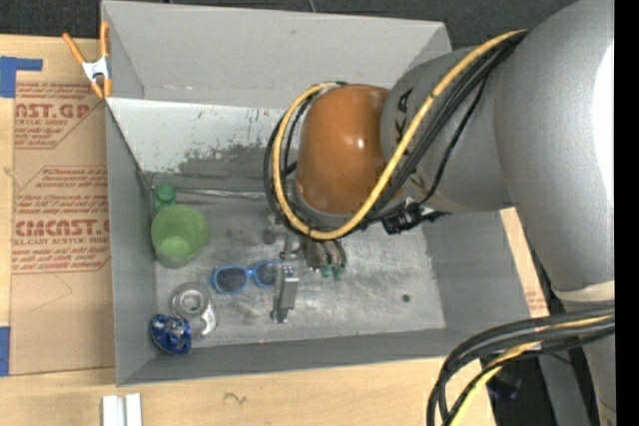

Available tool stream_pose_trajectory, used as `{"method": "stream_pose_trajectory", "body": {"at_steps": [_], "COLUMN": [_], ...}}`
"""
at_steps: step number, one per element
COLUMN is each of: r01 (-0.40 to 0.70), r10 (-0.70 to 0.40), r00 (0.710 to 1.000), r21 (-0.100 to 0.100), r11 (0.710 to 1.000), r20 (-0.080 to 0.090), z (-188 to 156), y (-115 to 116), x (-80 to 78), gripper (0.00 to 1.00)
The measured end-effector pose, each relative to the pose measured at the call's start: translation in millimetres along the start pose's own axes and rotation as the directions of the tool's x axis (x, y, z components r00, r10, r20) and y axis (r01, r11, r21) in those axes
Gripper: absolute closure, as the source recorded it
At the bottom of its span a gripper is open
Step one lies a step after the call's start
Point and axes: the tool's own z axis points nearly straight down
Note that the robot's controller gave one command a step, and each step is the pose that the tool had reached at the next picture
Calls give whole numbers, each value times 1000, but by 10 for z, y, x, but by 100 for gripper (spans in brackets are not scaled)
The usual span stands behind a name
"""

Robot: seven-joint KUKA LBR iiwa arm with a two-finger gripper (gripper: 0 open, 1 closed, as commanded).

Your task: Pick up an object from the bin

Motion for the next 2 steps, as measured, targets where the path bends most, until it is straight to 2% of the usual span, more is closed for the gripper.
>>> {"method": "stream_pose_trajectory", "body": {"at_steps": [1,2], "r01": [98,97], "r10": [-98,-97], "r00": [995,995], "r21": [-2,-3], "r11": [995,995], "r20": [19,21], "z": [526,503], "y": [36,40], "x": [-158,-167], "gripper": [0,100]}}
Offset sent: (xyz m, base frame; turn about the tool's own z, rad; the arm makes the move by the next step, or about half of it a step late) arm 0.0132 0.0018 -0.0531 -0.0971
